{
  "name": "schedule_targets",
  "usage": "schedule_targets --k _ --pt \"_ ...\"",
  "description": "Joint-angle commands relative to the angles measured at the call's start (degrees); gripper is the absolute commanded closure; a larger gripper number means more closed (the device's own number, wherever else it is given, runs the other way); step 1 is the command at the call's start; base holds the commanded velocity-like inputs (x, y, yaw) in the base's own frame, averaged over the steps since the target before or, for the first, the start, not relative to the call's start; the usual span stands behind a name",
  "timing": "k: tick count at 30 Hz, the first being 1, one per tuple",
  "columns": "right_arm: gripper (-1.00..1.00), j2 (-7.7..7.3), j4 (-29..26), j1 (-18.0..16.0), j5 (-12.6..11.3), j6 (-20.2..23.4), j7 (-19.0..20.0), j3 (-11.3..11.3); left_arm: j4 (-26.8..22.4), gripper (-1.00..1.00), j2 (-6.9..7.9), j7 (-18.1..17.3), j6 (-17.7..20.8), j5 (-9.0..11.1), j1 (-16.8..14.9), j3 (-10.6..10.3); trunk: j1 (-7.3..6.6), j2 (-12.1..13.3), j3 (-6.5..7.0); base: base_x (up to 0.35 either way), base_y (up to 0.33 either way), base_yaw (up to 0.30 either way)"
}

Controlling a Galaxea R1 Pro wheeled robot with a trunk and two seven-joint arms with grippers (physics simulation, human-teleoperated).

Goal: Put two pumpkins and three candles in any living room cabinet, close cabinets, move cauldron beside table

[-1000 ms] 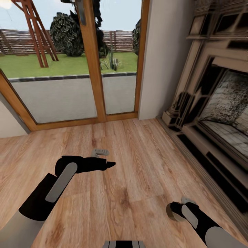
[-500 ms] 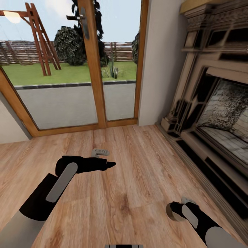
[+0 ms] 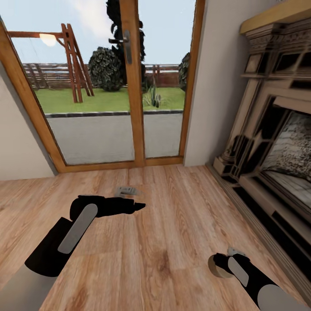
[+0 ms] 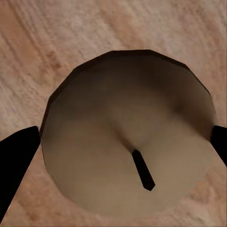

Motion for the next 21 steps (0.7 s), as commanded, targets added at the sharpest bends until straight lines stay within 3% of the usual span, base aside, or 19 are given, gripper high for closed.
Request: schedule_targets --k 1,21 --pt "1.0 -0.08 -0.15 0.0 -0.58 0.21 -0.49 0.52 -0.03 -1.0 0.03 0.6 0.1 0.57 -0.07 -0.09 -0.03 -0.01 0.14 0.0 0.0 0.265" --pt "1.0 -0.03 -0.12 0.0 -0.59 0.18 -0.49 0.51 -0.01 -1.0 0.01 0.61 0.1 0.94 -0.01 0.08 -0.55 0.26 3.74 0.0 0.0 0.264"
